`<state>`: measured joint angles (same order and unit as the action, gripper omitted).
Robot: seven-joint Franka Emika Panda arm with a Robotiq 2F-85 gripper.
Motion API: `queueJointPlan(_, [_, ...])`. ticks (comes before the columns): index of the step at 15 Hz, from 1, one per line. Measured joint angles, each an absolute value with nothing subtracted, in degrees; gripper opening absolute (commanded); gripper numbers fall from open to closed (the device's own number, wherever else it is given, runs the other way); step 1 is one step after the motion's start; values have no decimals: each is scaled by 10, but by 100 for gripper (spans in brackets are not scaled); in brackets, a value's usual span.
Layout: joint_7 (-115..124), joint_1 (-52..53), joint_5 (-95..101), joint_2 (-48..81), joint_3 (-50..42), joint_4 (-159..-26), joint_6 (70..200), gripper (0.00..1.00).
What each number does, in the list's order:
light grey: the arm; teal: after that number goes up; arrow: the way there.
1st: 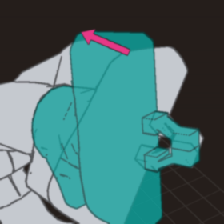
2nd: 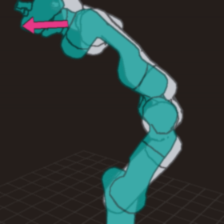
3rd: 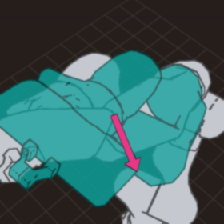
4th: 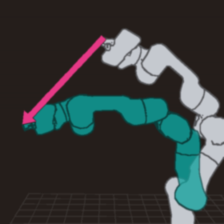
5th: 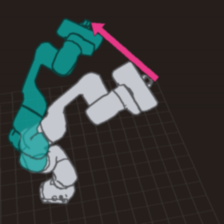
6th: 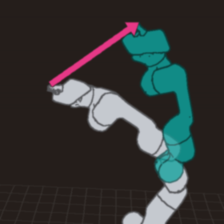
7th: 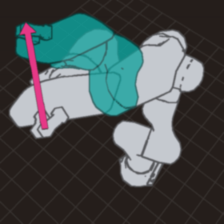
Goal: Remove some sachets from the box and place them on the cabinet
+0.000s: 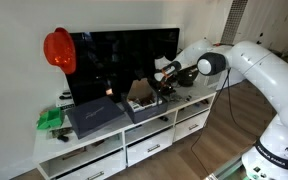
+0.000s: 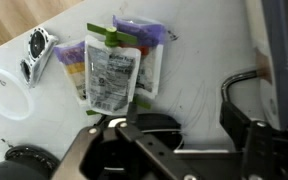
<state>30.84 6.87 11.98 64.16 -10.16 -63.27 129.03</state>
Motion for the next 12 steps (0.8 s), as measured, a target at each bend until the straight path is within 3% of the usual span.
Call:
queueJointPlan(5, [234,38,44,571,-57,-686,1248,100])
queueJointPlan(12, [196,9,6,417,-43,-846,1287,100])
